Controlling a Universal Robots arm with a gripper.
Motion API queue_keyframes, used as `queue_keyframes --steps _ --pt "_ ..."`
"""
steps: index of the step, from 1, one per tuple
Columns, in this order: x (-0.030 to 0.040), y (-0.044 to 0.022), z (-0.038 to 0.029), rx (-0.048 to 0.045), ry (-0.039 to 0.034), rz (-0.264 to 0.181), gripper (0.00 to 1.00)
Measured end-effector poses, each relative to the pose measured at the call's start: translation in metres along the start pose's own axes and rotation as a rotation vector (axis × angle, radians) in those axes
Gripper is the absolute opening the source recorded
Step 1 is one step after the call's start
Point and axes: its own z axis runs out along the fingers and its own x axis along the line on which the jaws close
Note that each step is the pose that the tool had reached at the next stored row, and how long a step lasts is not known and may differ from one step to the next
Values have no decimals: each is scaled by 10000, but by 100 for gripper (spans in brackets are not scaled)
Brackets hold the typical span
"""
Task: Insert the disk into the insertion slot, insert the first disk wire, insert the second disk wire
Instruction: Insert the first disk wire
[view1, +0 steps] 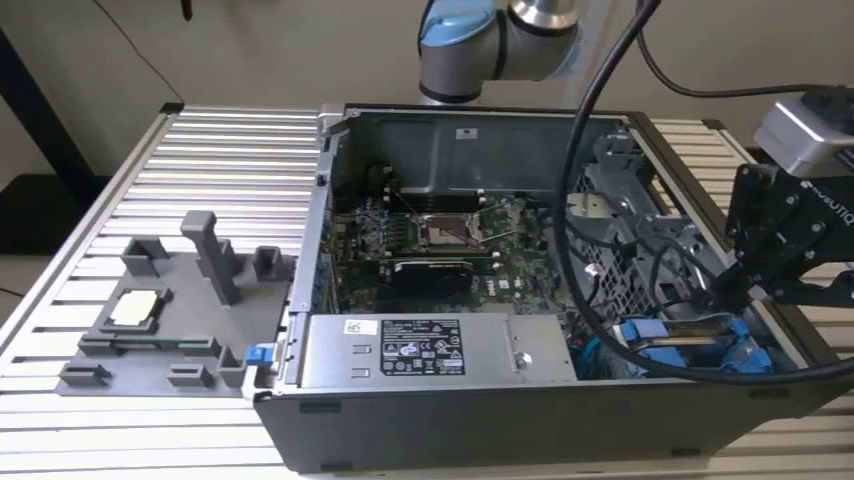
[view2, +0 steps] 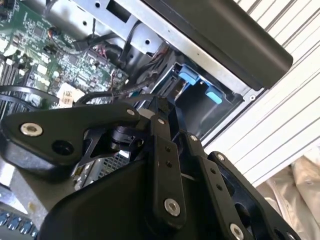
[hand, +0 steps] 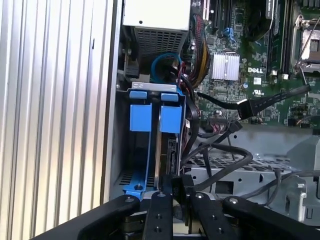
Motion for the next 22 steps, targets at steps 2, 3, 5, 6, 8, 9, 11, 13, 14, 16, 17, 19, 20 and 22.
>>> queue_keyframes --steps 2,3,5,6,8,9,11,13,14,16,17,19,20,22 --pt "13 -2 12 5 -112 1 19" --pt "23 -3 17 6 -112 10 19" --pt "54 -2 33 7 -117 37 19" --pt "62 -3 44 9 -120 60 19" --pt "70 -2 60 12 -131 95 19" --pt "70 -2 59 12 -129 97 19" --pt "70 -2 59 12 -129 100 19" --pt "70 -2 59 12 -130 101 19" --pt "71 -2 60 12 -132 101 19" --pt "72 -1 69 17 -169 116 19" --pt "71 6 74 24 -173 140 19" --pt "72 15 90 47 -174 176 19" --pt "72 16 103 61 -181 196 19" --pt "73 14 124 83 -220 225 19"
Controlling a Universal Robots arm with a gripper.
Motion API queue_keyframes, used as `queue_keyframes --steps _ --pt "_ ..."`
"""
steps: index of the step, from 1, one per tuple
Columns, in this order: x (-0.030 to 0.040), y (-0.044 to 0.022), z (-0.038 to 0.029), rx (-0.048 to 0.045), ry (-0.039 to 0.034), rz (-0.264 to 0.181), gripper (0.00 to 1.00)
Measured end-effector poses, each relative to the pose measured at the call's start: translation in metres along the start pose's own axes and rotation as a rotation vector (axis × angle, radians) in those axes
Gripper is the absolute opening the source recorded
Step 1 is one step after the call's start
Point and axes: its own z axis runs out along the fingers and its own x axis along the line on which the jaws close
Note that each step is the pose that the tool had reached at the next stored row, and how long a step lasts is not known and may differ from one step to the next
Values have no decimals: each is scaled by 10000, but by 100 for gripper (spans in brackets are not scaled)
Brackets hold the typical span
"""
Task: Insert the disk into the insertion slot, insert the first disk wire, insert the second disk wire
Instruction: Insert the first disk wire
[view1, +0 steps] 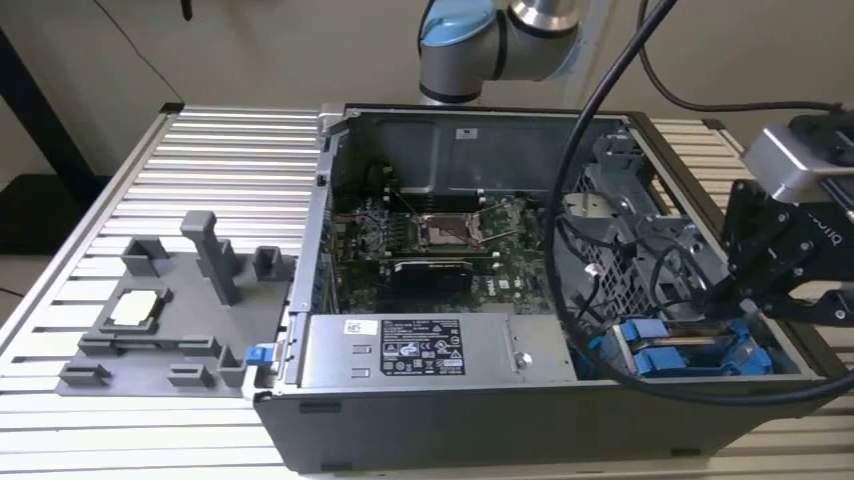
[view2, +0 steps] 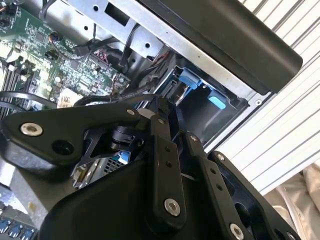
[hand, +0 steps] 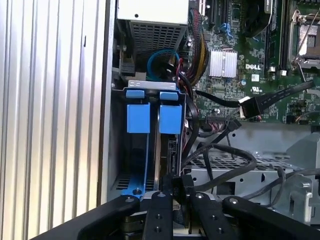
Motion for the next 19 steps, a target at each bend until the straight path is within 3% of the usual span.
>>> queue_keyframes --steps 5,19 --pt "4 -1 42 20 -275 56 19" --pt "52 -5 142 50 -327 345 19"
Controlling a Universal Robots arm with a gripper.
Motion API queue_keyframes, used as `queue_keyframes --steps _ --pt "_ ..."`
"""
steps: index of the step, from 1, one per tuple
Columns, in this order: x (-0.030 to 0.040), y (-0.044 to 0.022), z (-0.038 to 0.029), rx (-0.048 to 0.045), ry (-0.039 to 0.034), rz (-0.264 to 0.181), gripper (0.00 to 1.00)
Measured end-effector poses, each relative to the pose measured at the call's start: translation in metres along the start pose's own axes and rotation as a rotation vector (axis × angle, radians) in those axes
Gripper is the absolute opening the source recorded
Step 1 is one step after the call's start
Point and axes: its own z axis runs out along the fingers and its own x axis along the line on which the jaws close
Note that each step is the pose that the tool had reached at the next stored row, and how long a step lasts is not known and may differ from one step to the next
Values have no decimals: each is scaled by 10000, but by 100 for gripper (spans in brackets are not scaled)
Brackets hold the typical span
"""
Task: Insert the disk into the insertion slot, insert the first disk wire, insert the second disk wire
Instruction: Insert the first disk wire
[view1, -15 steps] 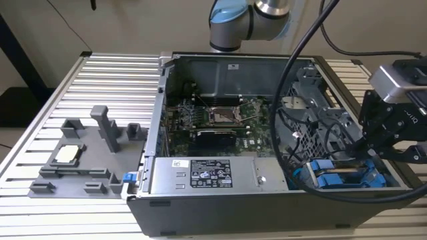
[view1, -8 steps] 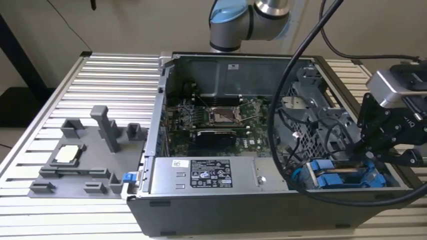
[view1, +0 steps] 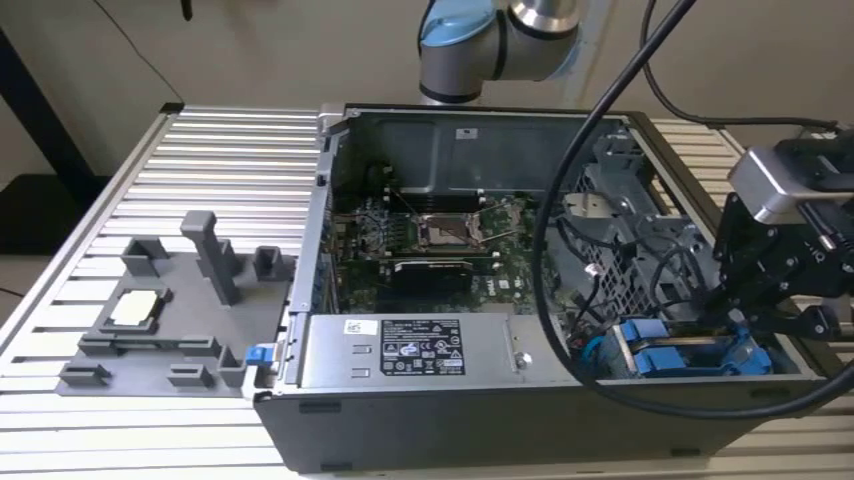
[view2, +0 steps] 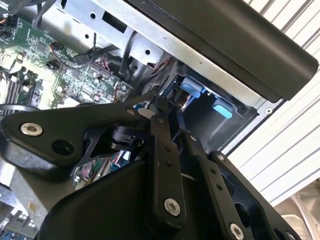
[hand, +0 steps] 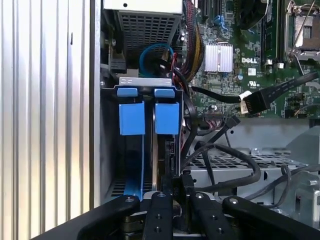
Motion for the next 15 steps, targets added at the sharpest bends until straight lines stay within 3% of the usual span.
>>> queue_keyframes --steps 15 --pt "14 -22 101 1 -19 3 19"
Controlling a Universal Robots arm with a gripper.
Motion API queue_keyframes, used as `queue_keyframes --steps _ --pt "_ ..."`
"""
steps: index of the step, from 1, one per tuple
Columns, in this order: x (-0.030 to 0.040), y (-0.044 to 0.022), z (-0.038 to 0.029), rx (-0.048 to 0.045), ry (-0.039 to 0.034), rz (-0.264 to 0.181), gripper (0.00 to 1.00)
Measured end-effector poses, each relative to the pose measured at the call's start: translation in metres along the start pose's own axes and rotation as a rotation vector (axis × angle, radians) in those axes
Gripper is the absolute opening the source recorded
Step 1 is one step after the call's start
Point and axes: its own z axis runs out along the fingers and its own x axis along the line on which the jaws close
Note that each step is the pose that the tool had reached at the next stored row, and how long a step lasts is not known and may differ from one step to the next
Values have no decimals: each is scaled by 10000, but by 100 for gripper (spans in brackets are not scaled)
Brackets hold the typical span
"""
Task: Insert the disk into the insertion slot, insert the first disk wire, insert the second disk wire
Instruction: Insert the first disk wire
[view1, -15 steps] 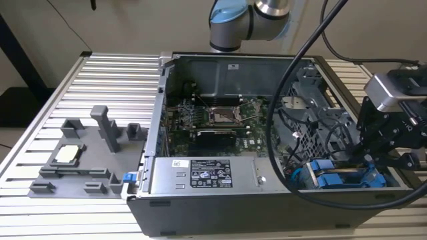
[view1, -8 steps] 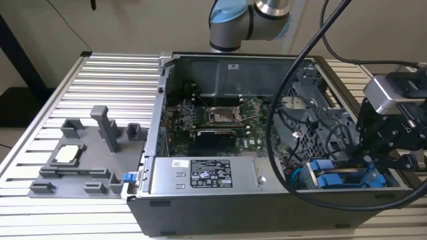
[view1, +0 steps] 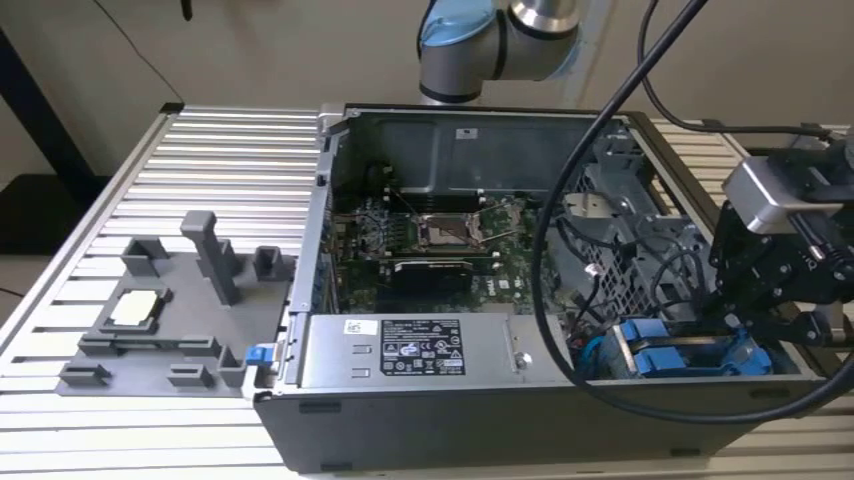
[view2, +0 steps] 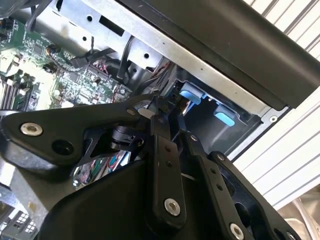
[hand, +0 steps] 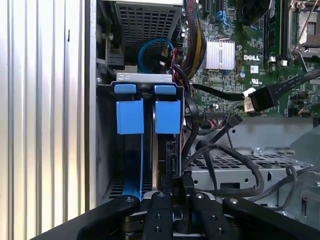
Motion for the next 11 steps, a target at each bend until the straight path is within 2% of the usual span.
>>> queue_keyframes --steps 8,9,11 --pt "1 -1 10 0 -20 -1 21" --pt "1 0 7 -1 -17 -1 27" --pt "-4 1 -35 -2 -76 -3 27"
